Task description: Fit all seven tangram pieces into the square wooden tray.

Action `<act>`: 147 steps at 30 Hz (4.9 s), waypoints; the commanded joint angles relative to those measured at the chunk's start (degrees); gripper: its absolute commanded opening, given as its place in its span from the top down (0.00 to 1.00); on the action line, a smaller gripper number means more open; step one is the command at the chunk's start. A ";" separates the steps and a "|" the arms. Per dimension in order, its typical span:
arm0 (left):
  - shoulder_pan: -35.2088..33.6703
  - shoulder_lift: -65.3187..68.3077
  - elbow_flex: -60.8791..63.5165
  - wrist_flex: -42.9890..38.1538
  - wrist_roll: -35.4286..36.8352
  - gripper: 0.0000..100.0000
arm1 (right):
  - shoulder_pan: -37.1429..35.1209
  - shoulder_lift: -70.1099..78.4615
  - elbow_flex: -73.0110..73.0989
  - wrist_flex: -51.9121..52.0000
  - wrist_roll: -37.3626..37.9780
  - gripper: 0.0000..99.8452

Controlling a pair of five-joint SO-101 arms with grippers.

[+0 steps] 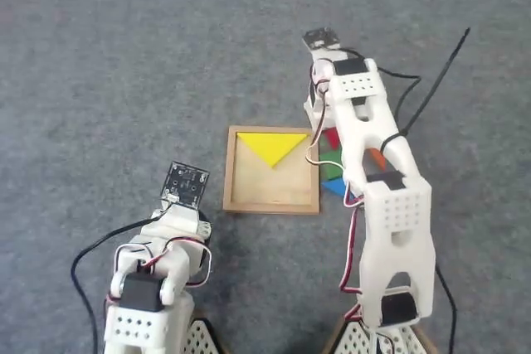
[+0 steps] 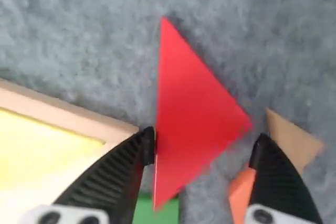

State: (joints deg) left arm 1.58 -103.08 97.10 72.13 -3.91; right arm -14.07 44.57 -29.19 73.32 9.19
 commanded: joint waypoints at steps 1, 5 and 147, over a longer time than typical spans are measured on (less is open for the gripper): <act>-0.26 -1.05 -0.57 0.18 -0.18 0.98 | 0.84 2.59 -6.95 -0.84 1.14 0.70; -0.26 -1.05 -0.57 0.18 -0.18 0.98 | 0.84 7.87 -12.48 1.19 1.14 0.70; -0.26 -1.05 -0.57 0.18 -0.18 0.98 | 1.45 30.46 -51.78 29.67 -0.35 0.75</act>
State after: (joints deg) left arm 1.49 -103.08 97.10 72.13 -3.91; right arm -12.48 75.25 -80.79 100.57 10.07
